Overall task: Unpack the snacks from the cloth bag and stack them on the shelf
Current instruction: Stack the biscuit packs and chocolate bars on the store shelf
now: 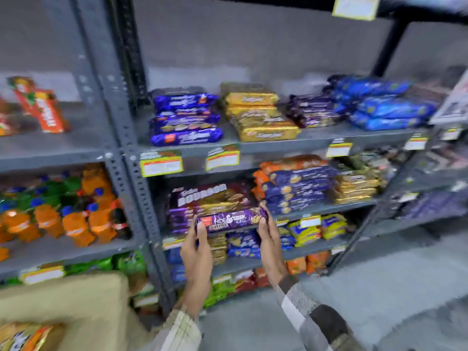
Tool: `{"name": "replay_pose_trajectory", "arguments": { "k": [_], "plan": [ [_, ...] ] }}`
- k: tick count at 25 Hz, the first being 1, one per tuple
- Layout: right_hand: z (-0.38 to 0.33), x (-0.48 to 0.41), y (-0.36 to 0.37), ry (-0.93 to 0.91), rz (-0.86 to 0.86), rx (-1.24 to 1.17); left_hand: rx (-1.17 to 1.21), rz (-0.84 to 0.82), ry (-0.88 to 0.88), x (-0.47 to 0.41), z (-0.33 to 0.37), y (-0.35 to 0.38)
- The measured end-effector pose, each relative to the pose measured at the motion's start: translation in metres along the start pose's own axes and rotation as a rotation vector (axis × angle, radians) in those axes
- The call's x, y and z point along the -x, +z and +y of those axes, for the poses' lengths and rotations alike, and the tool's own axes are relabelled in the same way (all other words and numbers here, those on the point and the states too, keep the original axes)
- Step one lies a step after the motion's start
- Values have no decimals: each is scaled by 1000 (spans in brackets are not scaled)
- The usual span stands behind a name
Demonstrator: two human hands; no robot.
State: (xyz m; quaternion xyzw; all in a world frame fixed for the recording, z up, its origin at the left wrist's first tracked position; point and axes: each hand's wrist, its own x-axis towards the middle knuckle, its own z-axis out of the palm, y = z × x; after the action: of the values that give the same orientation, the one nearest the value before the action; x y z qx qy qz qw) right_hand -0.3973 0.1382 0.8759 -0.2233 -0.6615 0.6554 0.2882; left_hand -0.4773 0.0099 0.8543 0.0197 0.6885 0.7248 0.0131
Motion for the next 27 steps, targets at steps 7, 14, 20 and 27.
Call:
{"name": "replay_pose_trajectory", "arguments": {
  "k": [7, 14, 20, 27],
  "plan": [
    [-64, -37, -172, -109, 137, -3, 62, -261, 95, 57, 74, 165],
    [-123, -114, -264, -222, 147, 25, 91, -366, 171, 65, 134, 275],
    [-136, -216, -278, -283, 126, 39, 45, -392, 271, -9, 164, 340],
    [-120, -322, -284, -182, 89, 67, -83, -294, 312, -86, 161, 396]
  ]
}}
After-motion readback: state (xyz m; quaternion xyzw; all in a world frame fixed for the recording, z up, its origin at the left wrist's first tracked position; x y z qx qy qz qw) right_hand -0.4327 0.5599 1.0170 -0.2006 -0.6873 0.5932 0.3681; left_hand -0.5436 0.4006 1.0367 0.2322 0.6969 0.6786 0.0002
